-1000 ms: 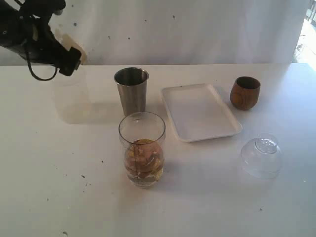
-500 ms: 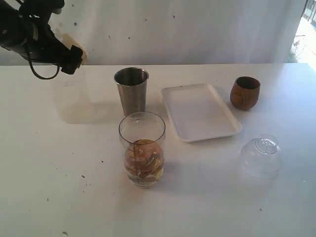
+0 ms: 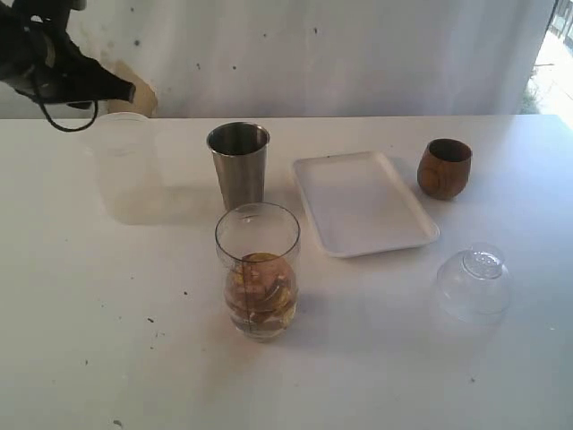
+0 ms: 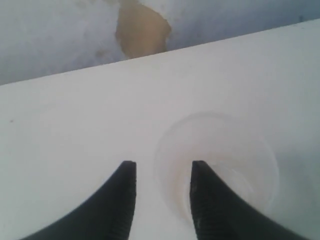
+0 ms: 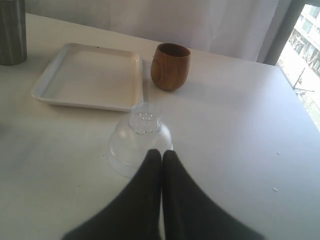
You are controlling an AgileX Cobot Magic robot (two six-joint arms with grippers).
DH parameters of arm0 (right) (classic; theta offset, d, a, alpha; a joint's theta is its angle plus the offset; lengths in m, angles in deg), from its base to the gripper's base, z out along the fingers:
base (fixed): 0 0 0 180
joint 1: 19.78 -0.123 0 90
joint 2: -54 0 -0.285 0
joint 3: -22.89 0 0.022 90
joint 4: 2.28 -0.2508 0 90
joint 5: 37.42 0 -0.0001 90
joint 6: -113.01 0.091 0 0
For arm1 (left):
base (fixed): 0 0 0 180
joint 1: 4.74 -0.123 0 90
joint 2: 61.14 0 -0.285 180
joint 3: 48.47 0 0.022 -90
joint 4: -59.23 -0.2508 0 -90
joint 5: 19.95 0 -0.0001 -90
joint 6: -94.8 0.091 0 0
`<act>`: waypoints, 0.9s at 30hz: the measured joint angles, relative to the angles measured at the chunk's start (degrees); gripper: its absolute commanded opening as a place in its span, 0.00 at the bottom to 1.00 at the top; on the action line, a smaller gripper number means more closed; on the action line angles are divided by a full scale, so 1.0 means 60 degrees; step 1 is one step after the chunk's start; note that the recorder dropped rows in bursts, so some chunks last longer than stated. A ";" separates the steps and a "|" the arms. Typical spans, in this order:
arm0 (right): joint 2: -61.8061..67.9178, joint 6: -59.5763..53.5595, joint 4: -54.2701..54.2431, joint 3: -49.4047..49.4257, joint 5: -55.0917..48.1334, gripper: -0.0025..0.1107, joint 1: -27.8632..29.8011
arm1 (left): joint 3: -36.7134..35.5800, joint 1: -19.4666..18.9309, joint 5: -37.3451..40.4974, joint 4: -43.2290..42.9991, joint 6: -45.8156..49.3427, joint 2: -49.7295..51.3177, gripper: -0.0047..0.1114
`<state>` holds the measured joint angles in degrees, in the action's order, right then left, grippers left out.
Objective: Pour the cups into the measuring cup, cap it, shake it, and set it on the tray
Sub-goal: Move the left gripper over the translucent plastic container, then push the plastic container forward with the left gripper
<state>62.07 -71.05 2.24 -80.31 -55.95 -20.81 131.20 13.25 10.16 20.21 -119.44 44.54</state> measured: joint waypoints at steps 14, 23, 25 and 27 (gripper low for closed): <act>0.0000 0.0141 0.0000 0.0000 0.0000 0.02 0.0000 | 0.2426 -0.2324 0.2558 0.9043 0.5626 0.1771 0.53; 0.0000 0.0163 0.0000 0.0000 0.0000 0.02 0.0000 | 0.2771 -0.2374 0.2797 0.9262 0.6076 0.2888 0.53; 0.0000 0.0163 0.0000 0.0000 0.0000 0.02 0.0000 | 0.2784 -0.2374 0.2666 0.9279 0.6096 0.2975 0.52; 0.0000 0.0163 0.0000 0.0000 0.0000 0.02 0.0000 | 0.2784 -0.2374 0.2589 0.9285 0.6117 0.3087 0.48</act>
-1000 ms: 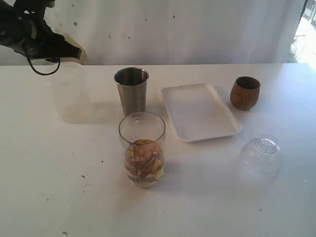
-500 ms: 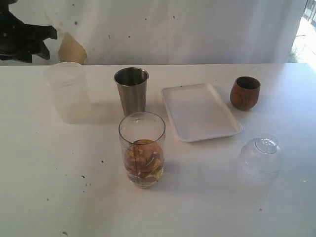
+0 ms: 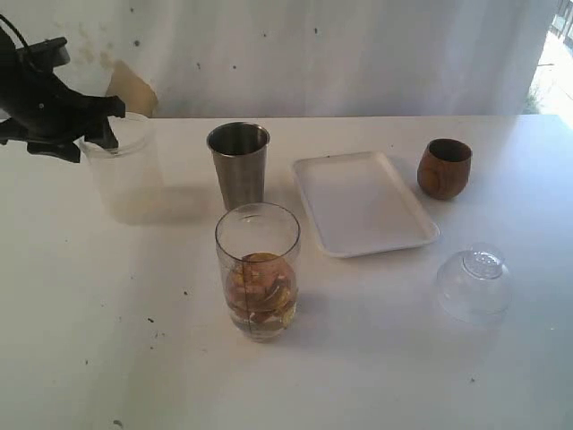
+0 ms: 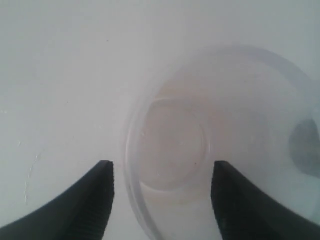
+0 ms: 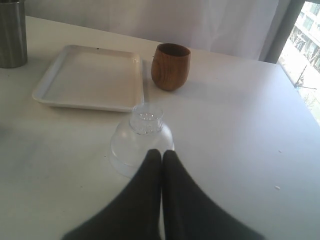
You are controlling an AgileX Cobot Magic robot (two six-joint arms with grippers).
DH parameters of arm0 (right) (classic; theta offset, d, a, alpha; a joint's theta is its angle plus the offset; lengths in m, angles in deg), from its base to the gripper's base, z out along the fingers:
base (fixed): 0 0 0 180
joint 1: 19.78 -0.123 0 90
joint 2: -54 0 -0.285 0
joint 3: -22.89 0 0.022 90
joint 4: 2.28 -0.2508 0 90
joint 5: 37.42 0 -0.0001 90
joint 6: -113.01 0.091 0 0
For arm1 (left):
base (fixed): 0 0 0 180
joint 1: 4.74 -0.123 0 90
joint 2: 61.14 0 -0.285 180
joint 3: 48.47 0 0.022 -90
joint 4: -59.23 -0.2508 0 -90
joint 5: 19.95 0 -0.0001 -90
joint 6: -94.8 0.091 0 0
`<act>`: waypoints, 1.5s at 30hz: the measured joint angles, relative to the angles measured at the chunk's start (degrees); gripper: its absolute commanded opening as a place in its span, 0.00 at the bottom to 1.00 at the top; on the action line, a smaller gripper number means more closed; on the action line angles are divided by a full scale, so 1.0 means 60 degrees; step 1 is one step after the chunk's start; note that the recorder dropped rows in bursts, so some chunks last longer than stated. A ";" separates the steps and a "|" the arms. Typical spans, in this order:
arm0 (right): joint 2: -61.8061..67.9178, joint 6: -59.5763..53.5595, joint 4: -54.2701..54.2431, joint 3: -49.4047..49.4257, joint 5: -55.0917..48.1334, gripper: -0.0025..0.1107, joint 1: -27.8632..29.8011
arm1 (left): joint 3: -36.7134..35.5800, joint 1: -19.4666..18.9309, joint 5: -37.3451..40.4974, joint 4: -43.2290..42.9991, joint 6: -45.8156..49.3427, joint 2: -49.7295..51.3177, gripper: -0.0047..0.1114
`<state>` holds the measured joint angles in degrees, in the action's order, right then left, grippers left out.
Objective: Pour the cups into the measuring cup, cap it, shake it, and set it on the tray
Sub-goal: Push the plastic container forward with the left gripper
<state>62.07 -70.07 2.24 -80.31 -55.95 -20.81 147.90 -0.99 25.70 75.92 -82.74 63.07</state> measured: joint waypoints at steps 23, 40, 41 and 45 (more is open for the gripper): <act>0.0000 0.0000 0.0000 0.0000 0.0000 0.02 0.0000 | 0.1487 0.0062 0.3650 -0.0183 0.0157 0.0187 0.04; 0.0000 0.0016 0.0000 0.0000 0.0000 0.02 0.0000 | -0.0133 0.2022 0.3403 -0.0655 0.0466 -0.0900 0.04; 0.0000 0.0016 0.0000 0.0000 0.0000 0.02 0.0000 | -0.0303 0.2038 0.3263 -0.0655 0.0466 -0.0999 0.04; 0.0000 0.0016 0.0000 0.0000 0.0000 0.02 0.0000 | -0.0931 0.2038 0.2698 -0.0784 0.0480 -0.1346 0.04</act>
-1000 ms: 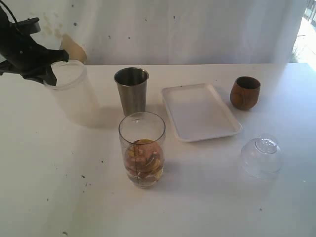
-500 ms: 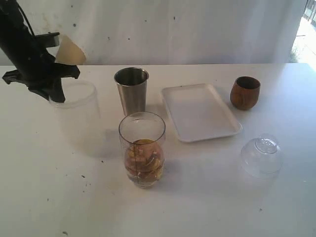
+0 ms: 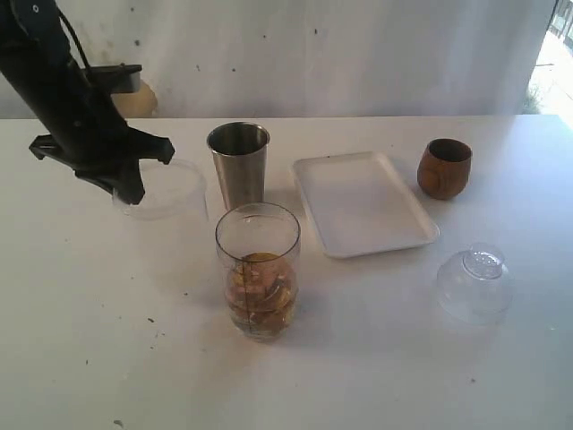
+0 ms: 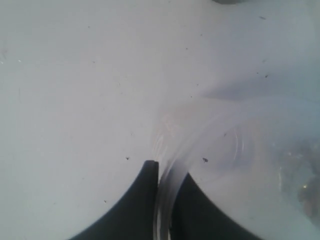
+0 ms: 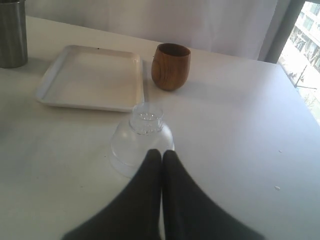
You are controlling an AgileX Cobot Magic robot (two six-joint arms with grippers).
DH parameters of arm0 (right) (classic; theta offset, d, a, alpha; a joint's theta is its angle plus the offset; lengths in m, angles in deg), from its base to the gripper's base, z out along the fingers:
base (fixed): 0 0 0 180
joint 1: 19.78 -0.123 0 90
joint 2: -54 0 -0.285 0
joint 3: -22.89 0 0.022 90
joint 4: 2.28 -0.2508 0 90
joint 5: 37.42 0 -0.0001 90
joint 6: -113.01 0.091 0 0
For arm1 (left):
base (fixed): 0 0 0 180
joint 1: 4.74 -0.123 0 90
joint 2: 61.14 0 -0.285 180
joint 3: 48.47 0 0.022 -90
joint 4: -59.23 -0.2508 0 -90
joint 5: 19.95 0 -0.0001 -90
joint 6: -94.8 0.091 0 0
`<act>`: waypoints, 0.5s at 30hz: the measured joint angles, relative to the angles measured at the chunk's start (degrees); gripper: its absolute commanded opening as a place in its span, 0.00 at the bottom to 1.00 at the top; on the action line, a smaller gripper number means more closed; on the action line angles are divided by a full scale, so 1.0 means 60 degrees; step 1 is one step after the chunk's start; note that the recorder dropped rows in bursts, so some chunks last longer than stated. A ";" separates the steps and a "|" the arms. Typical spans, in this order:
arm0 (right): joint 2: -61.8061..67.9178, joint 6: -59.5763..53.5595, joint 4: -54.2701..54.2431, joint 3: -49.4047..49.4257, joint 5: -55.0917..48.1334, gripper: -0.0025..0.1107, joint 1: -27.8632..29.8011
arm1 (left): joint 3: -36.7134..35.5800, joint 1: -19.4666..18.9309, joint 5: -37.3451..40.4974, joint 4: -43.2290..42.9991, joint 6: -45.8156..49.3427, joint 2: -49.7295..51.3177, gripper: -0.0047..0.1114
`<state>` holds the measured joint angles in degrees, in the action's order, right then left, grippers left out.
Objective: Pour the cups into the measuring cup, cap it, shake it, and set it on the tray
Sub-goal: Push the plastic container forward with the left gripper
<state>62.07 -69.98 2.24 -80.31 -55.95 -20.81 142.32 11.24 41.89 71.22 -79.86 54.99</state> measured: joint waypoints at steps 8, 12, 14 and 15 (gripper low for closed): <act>0.0000 0.0000 0.0000 0.0000 0.0000 0.02 0.0000 | -0.0318 0.0000 -0.0369 -0.0110 0.0109 -0.0091 0.18; 0.0000 0.0000 0.0000 0.0000 0.0000 0.02 0.0000 | -0.0318 0.0000 -0.0426 -0.0110 0.0109 -0.0091 0.45; 0.0000 0.0000 0.0000 0.0000 0.0000 0.02 0.0000 | -0.0318 0.0000 -0.0426 -0.0110 0.0109 -0.0091 0.56; 0.0000 0.0000 0.0000 0.0000 0.0000 0.02 0.0000 | -0.0318 0.0000 -0.0444 -0.0129 0.0109 -0.0091 0.61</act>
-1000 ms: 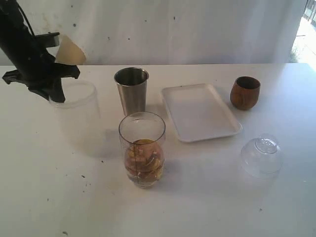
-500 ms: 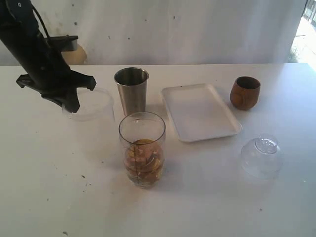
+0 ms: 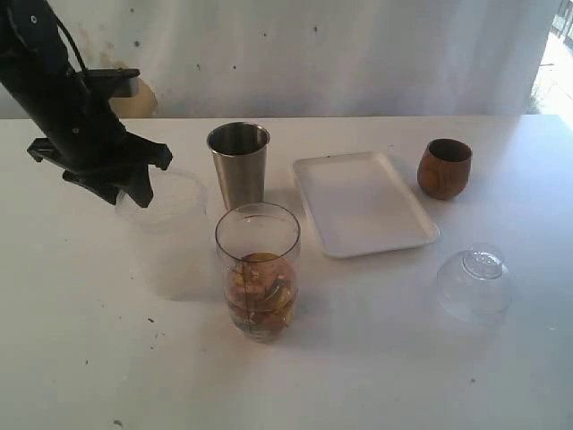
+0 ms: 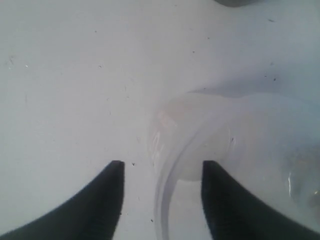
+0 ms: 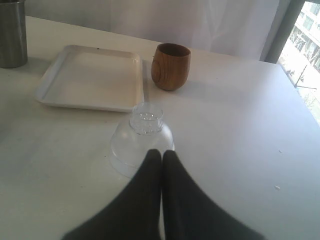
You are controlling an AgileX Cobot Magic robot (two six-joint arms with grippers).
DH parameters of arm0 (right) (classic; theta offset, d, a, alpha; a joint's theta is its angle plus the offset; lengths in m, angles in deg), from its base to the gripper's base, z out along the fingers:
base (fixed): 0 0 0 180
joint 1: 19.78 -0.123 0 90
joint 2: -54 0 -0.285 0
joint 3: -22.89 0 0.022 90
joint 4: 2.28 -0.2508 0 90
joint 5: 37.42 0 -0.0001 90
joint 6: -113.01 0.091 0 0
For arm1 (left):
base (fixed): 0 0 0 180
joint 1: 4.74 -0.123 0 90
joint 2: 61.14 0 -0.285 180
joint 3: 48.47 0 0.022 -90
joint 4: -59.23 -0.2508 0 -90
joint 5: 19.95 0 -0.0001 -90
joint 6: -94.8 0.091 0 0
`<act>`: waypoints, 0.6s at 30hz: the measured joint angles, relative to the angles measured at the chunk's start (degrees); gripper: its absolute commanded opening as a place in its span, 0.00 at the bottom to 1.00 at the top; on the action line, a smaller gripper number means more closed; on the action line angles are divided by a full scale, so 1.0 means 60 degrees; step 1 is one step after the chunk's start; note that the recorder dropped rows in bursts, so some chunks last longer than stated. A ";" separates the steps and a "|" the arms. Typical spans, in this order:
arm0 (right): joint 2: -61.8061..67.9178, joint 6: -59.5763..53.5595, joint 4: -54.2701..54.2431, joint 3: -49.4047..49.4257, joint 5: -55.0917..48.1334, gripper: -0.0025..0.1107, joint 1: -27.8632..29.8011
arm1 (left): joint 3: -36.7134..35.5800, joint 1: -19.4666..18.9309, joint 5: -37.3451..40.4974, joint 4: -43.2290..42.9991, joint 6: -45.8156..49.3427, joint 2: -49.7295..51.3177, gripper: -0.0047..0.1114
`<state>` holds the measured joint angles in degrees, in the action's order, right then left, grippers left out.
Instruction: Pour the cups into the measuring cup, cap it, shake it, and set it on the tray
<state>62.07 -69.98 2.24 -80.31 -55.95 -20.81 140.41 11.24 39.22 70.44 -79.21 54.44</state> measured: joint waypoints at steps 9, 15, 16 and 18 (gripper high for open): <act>0.0000 0.0000 0.0000 0.0000 0.0000 0.02 0.0000 | 0.0452 0.0000 0.0383 -0.0058 -0.0081 -0.0043 0.58; 0.0000 0.0000 0.0000 0.0000 0.0000 0.02 0.0000 | 0.1577 0.0000 0.1659 -0.0581 -0.0103 -0.0566 0.10; 0.0000 0.0000 0.0000 0.0000 0.0000 0.02 0.0000 | 0.1577 0.0000 0.1670 -0.0602 -0.0103 -0.0661 0.04; 0.0000 0.0000 0.0000 0.0000 0.0000 0.02 0.0000 | 0.1577 0.0000 0.1702 -0.0638 -0.0103 -0.1166 0.04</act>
<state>62.07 -69.98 2.24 -80.31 -55.95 -20.81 149.87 11.24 49.43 66.61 -79.82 47.45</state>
